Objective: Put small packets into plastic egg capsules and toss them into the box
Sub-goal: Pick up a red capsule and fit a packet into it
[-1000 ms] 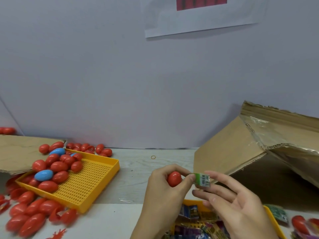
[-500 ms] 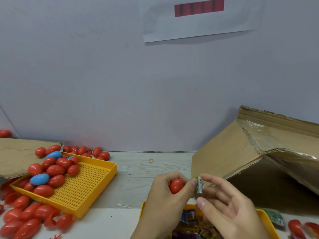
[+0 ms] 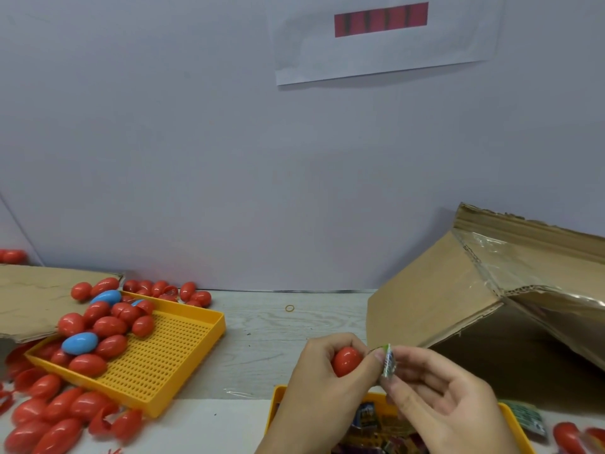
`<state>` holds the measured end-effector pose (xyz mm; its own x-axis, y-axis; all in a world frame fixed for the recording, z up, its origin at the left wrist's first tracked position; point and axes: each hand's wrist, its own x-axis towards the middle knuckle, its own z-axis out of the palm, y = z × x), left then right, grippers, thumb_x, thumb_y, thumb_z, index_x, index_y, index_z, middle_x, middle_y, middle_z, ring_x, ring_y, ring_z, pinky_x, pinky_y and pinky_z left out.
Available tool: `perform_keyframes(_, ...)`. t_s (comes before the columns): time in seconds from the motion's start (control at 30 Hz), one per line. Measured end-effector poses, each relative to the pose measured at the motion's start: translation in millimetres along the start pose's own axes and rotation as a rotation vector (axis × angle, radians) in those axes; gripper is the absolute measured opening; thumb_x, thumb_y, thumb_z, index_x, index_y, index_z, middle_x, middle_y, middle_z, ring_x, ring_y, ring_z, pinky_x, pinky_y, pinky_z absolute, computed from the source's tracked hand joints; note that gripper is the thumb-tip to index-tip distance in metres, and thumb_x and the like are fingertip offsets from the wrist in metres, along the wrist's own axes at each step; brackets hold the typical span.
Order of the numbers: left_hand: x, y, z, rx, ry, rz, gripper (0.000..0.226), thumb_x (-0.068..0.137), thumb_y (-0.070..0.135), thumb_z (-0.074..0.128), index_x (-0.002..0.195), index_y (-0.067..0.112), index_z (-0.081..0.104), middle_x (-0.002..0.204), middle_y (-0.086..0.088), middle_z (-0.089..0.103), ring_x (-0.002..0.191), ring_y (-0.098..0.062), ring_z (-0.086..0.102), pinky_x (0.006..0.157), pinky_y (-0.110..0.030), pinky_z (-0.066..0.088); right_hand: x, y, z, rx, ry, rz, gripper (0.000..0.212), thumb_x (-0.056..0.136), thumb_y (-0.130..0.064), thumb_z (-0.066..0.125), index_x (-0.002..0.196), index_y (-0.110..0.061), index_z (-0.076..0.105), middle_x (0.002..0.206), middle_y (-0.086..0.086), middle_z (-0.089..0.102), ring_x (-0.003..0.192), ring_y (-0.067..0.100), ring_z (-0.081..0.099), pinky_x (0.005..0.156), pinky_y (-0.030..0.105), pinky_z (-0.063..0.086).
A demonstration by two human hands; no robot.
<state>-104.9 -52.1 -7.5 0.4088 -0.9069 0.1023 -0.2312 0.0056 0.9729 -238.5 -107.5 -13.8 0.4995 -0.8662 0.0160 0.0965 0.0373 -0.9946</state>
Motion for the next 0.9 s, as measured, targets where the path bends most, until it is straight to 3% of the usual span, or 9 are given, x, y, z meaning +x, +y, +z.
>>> perform_keyframes(0.1, 0.5, -0.5, -1.0, -0.029, -0.033, -0.015, 0.022, 0.081, 0.039, 0.075, 0.067, 0.024, 0.068, 0.053, 0.010, 0.052, 0.048, -0.004, 0.048, 0.052, -0.016, 0.042, 0.2, -0.3, -1.5, -0.006, 0.019, 0.021, 0.032, 0.072, 0.011, 0.073, 0.084, -0.018, 0.075, 0.076, 0.008, 0.074, 0.073, 0.018, 0.072, 0.054, 0.019, 0.053)
perform_keyframes(0.2, -0.1, -1.7, -2.2, -0.120, -0.051, -0.046, 0.030, 0.064, 0.051, 0.069, 0.080, 0.025, 0.071, 0.058, 0.009, 0.051, 0.051, -0.009, 0.048, 0.055, -0.022, 0.044, 0.6, -1.2, -1.6, 0.013, 0.068, 0.036, 0.033, 0.077, 0.014, 0.068, 0.087, -0.017, 0.074, 0.074, 0.005, 0.074, 0.064, 0.015, 0.071, 0.050, 0.020, 0.051)
perform_keyframes(0.33, 2.5, -4.2, 2.2, -0.346, 0.003, -0.107, 0.018, 0.084, 0.020, 0.059, 0.097, 0.019, 0.070, 0.078, -0.006, 0.060, 0.059, -0.018, 0.055, 0.056, -0.031, 0.048, 1.1, -1.0, 0.1, 0.021, 0.121, 0.043, 0.032, 0.079, 0.011, 0.067, 0.091, -0.018, 0.071, 0.069, -0.002, 0.073, 0.054, 0.011, 0.067, 0.047, 0.020, 0.050)
perform_keyframes(0.4, 4.4, -4.4, 4.5, -0.291, 0.101, -0.067, 0.015, 0.095, 0.010, 0.058, 0.105, 0.019, 0.065, 0.085, -0.005, 0.065, 0.062, -0.020, 0.064, 0.059, -0.031, 0.053, 0.6, -0.7, 0.8, 0.005, 0.121, 0.039, 0.033, 0.079, 0.010, 0.068, 0.093, -0.019, 0.071, 0.069, -0.003, 0.073, 0.055, 0.011, 0.067, 0.046, 0.020, 0.051)
perform_keyframes(0.6, 4.6, -3.1, -0.2, -0.080, 0.378, 0.115, 0.032, 0.072, 0.024, 0.085, 0.097, 0.028, 0.064, 0.082, 0.001, 0.070, 0.066, -0.020, 0.071, 0.059, -0.025, 0.057, 0.9, 0.3, 1.6, -0.025, 0.100, 0.036, 0.031, 0.078, 0.010, 0.069, 0.091, -0.018, 0.071, 0.073, -0.001, 0.074, 0.058, 0.012, 0.068, 0.045, 0.018, 0.051)
perform_keyframes(0.73, 4.4, -2.7, -0.8, -0.041, 0.425, 0.141, 0.039, 0.064, 0.034, 0.087, 0.094, 0.030, 0.062, 0.079, 0.002, 0.070, 0.066, -0.021, 0.070, 0.061, -0.030, 0.060, 2.2, 2.1, 1.2, -0.028, 0.096, 0.038, 0.031, 0.077, 0.010, 0.069, 0.091, -0.018, 0.071, 0.074, -0.002, 0.074, 0.061, 0.012, 0.070, 0.045, 0.017, 0.050)
perform_keyframes(0.9, 2.8, 2.6, -0.5, -0.121, 0.413, 0.175, 0.043, 0.062, 0.042, 0.080, 0.095, 0.022, 0.062, 0.071, -0.006, 0.070, 0.058, -0.021, 0.069, 0.053, -0.021, 0.053, 2.6, 3.1, -0.4, -0.035, 0.083, 0.045, 0.032, 0.077, 0.009, 0.070, 0.092, -0.019, 0.070, 0.075, -0.003, 0.075, 0.064, 0.011, 0.070, 0.045, 0.018, 0.050)
